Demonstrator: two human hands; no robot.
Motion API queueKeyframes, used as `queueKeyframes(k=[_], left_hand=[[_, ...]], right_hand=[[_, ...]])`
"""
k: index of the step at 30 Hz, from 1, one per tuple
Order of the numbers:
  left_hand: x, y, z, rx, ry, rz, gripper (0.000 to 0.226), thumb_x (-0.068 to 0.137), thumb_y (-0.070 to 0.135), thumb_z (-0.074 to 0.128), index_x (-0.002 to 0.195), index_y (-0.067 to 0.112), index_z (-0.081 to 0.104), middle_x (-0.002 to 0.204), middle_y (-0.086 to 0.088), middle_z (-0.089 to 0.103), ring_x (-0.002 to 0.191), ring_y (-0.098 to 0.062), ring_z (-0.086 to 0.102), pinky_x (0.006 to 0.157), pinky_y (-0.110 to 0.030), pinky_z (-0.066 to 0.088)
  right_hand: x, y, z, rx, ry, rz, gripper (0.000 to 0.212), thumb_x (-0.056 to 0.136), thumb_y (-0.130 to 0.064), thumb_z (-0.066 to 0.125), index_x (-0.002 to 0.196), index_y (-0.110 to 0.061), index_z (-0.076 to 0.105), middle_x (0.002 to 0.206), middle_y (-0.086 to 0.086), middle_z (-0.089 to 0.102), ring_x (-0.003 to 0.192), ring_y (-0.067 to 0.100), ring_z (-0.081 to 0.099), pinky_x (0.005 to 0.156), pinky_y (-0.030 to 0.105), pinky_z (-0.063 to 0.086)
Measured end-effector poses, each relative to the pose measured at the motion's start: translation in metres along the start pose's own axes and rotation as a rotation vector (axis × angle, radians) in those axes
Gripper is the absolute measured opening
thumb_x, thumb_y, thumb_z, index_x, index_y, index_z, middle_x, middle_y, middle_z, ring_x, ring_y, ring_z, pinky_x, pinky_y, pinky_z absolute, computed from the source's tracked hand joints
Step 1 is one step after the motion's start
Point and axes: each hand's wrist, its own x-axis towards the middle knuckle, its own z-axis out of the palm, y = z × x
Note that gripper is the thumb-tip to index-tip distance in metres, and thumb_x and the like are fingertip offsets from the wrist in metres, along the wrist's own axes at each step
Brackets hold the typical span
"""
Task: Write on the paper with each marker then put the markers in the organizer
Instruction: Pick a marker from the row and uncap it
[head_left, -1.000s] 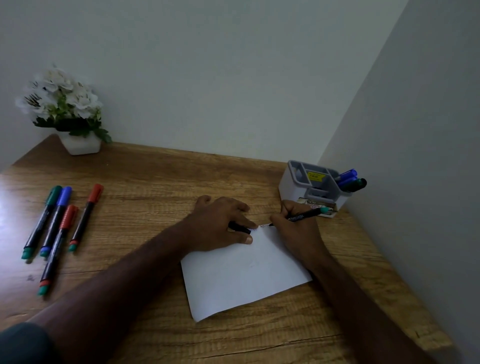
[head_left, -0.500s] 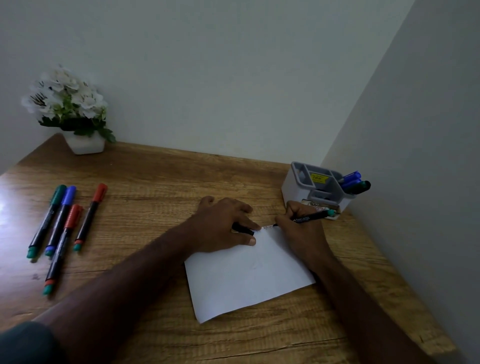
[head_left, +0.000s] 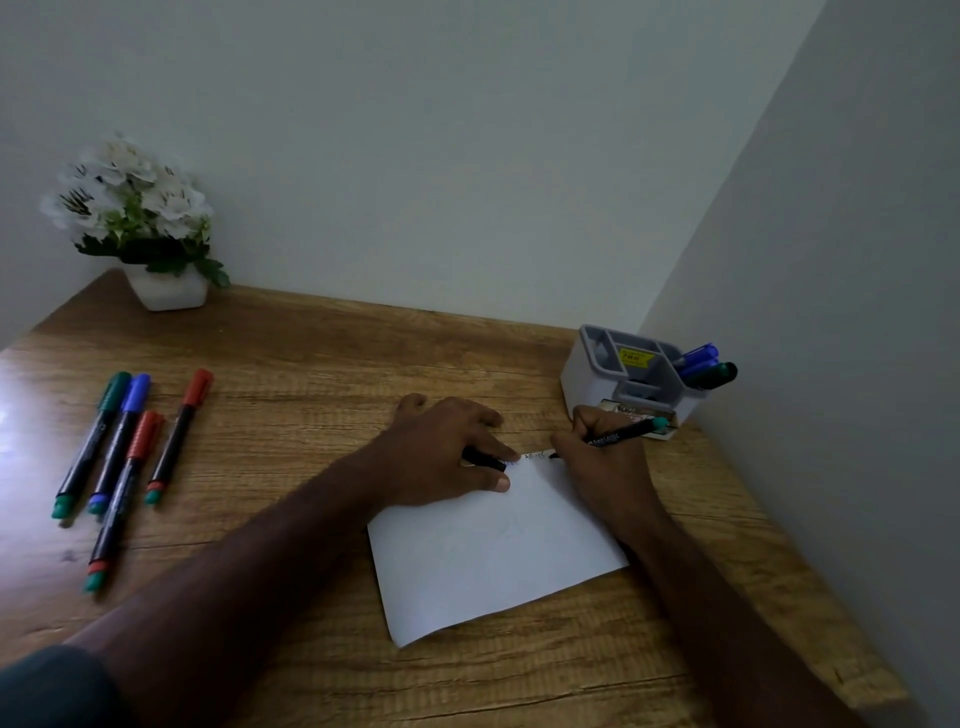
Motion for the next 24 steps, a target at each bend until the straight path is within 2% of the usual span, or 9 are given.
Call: queueKeyframes(k=[6, 11, 14, 17, 20, 22, 24], left_hand=[[0.0, -0.001, 0.0, -0.001, -0.001, -0.002, 0.041, 0.088, 0.064, 0.05, 0.126, 0.051, 0.055, 0.152, 0.017, 0.034, 0.143, -0.004, 0.018, 0.112, -0.057, 0.005], [0.0, -0.001, 0.0, -0.005, 0.002, 0.003, 0.04, 0.088, 0.063, 0.051, 0.127, 0.051, 0.055, 0.152, 0.018, 0.034, 0.143, -0.004, 0.018, 0.113, -0.057, 0.006], [0.0, 0.0, 0.0, 0.001, -0.001, 0.005, 0.04, 0.089, 0.062, 0.051, 0.127, 0.051, 0.054, 0.152, 0.018, 0.034, 0.143, -0.004, 0.018, 0.113, -0.058, 0.006], [-0.001, -0.001, 0.001, -0.018, 0.018, 0.005, 0.043, 0.088, 0.061, 0.053, 0.128, 0.046, 0.056, 0.15, 0.017, 0.037, 0.142, -0.005, 0.021, 0.115, -0.057, 0.007], [0.0, -0.007, 0.0, -0.188, 0.135, -0.003, 0.057, 0.077, 0.069, 0.055, 0.126, 0.04, 0.06, 0.142, 0.017, 0.05, 0.135, -0.003, 0.037, 0.115, -0.052, 0.021], [0.001, -0.014, -0.002, -0.222, 0.182, -0.014, 0.062, 0.069, 0.076, 0.049, 0.118, 0.041, 0.066, 0.131, 0.021, 0.058, 0.126, 0.001, 0.045, 0.109, -0.05, 0.031], [0.0, -0.019, -0.005, -0.147, 0.174, -0.008, 0.06, 0.068, 0.077, 0.045, 0.111, 0.042, 0.068, 0.121, 0.027, 0.061, 0.119, 0.003, 0.047, 0.103, -0.05, 0.035]], right_hand=[[0.0, -0.001, 0.002, -0.013, -0.003, 0.002, 0.031, 0.079, 0.004, 0.064, 0.057, -0.009, 0.048, 0.056, 0.001, 0.047, 0.054, 0.004, 0.044, 0.052, 0.016, 0.039], [0.0, 0.0, 0.0, -0.006, 0.014, 0.006, 0.035, 0.08, 0.005, 0.063, 0.054, -0.013, 0.046, 0.054, -0.001, 0.047, 0.053, 0.004, 0.045, 0.054, 0.017, 0.041], [0.0, -0.001, 0.001, -0.014, 0.033, 0.001, 0.031, 0.079, 0.006, 0.063, 0.056, -0.008, 0.047, 0.056, 0.007, 0.048, 0.056, 0.008, 0.047, 0.059, 0.022, 0.044], [0.0, 0.001, -0.005, 0.024, 0.076, -0.029, 0.025, 0.08, 0.005, 0.062, 0.061, -0.003, 0.047, 0.064, 0.018, 0.052, 0.061, 0.014, 0.05, 0.065, 0.033, 0.049], [-0.002, -0.002, -0.01, 0.064, 0.086, -0.067, 0.016, 0.084, 0.006, 0.063, 0.071, -0.001, 0.056, 0.069, 0.012, 0.059, 0.064, 0.008, 0.056, 0.06, 0.023, 0.05], [-0.002, -0.001, -0.011, 0.098, 0.059, -0.102, 0.011, 0.084, 0.004, 0.066, 0.075, 0.001, 0.061, 0.073, 0.015, 0.062, 0.067, 0.014, 0.059, 0.061, 0.023, 0.049], [-0.004, -0.002, -0.012, 0.133, 0.001, -0.14, 0.012, 0.084, -0.007, 0.069, 0.078, 0.001, 0.064, 0.076, 0.015, 0.062, 0.071, 0.023, 0.06, 0.063, 0.027, 0.049]])
